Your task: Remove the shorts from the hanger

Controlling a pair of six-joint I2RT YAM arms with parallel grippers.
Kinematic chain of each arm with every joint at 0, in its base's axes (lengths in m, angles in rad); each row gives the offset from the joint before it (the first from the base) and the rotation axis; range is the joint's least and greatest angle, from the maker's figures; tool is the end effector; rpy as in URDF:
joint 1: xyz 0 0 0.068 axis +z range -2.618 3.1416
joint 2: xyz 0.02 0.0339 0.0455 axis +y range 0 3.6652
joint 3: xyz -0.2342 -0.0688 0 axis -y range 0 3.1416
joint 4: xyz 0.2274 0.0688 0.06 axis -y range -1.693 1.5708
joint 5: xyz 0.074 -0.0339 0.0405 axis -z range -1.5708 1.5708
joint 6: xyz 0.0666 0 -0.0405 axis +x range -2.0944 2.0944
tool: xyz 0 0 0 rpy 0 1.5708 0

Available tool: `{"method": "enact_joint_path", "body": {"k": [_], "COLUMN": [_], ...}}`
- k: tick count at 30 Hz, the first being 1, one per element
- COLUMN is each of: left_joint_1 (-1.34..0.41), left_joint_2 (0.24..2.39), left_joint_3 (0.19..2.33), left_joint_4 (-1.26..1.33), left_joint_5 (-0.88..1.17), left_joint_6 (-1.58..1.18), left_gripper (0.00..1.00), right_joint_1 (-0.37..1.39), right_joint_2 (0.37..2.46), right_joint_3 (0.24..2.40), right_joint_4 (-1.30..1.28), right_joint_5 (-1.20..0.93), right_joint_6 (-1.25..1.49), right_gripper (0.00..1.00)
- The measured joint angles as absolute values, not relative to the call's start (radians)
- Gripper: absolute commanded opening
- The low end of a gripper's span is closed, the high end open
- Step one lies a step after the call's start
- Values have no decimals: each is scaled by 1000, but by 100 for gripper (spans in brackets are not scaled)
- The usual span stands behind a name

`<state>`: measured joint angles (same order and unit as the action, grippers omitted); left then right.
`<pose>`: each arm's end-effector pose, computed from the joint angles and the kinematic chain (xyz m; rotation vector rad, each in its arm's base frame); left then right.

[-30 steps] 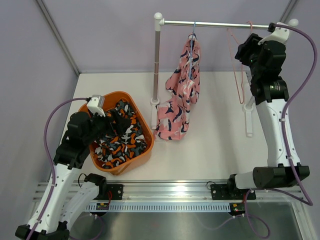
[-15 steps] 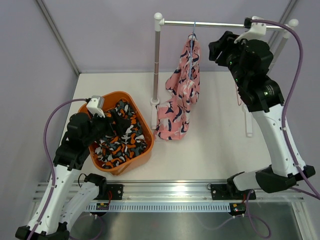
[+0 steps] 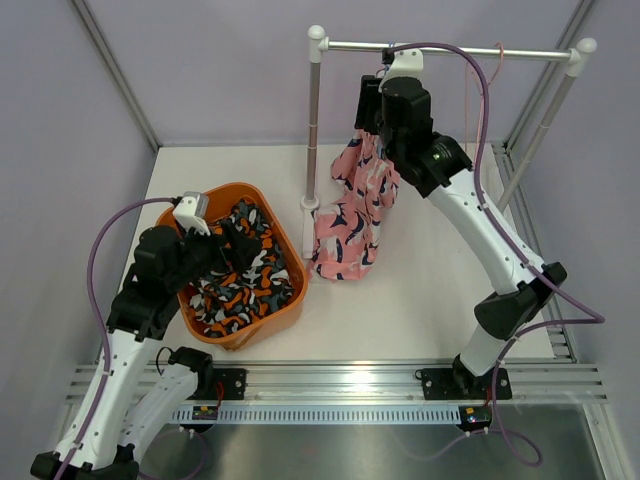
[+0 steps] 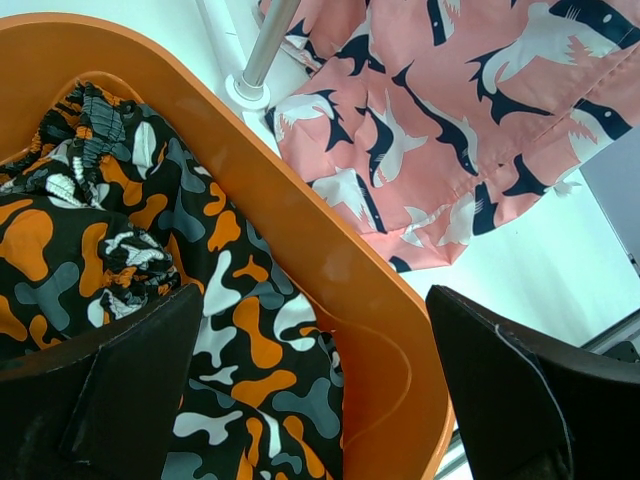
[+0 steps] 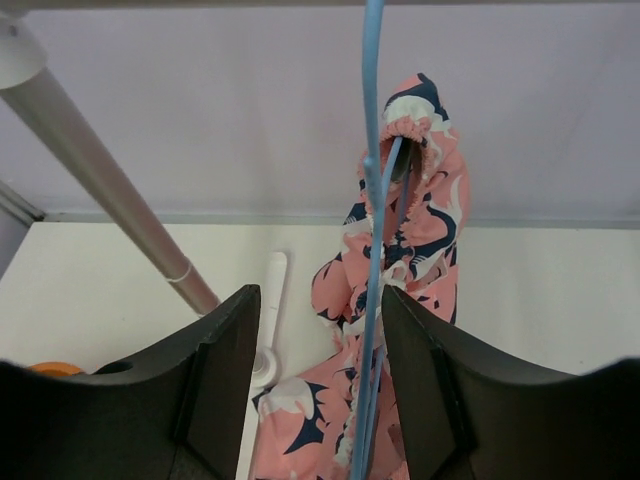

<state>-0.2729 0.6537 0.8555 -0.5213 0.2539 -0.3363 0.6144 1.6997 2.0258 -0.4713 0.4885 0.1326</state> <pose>0.1653 -0.0636 0.3168 0.1164 1.9296 -0.6515 0.3267 0.1922 0.4562 -0.0488 1.7001 0.1386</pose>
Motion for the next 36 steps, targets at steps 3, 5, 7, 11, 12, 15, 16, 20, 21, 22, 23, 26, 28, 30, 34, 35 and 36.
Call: {"method": "enact_joint_path", "body": {"k": [3,5,7,11,12,15,16,20,21,22,23,26,28,30,34,35,36], "left_joint_1": [-273,-273,-273,-273,-273,-273,-273,-273,-273,-273,-273,-273,-273,-273,-273,-273,-273], "left_joint_2": [654,654,654,654,654,654,654,654,654,654,654,654,654,654,654,654,654], "left_joint_3": [850,847,843,841,841,841,841,841,841,841,841,841,841,841,841,841,841], "left_joint_4": [-521,-522,-522,-522,-522,-522,-522,-522,-522,-522,-522,-522,-522,-522,-522,-522,-522], "left_joint_5": [254,254,254,254,254,254,254,254,254,254,254,254,254,254,254,254,254], "left_joint_6": [-336,-336,-336,-336,-336,-336,-336,-336,-336,-336,-336,-336,-335,-335,-332,-332,-332], "left_gripper": [99,99,99,99,99,99,99,99,99,99,99,99,99,99,99,99,99], "right_joint_1": [614,614,614,614,614,614,614,614,614,614,614,614,614,614,613,612,612], "right_joint_2": [1726,1737,1742,1761,1768,1785,1790,1801,1802,1803,1803,1806,1812,1818,1836,1841,1847], "right_joint_3": [2041,2049,2049,2058,2062,2068,2068,2069,2069,2069,2070,2073,2077,2078,2079,2081,2084], "right_joint_4": [-446,-422,-397,-354,-347,-330,-326,-315,-314,-313,-312,-311,-310,-309,-302,-302,-301], "right_joint_5": [526,547,566,593,598,612,616,627,629,632,636,644,648,655,670,673,674], "right_joint_6": [113,97,83,55,49,35,31,22,21,20,19,18,18,11,-8,-10,-12], "right_gripper": [56,56,54,51,50,47,46,45,44,43,43,42,42,41,38,36,35]}}
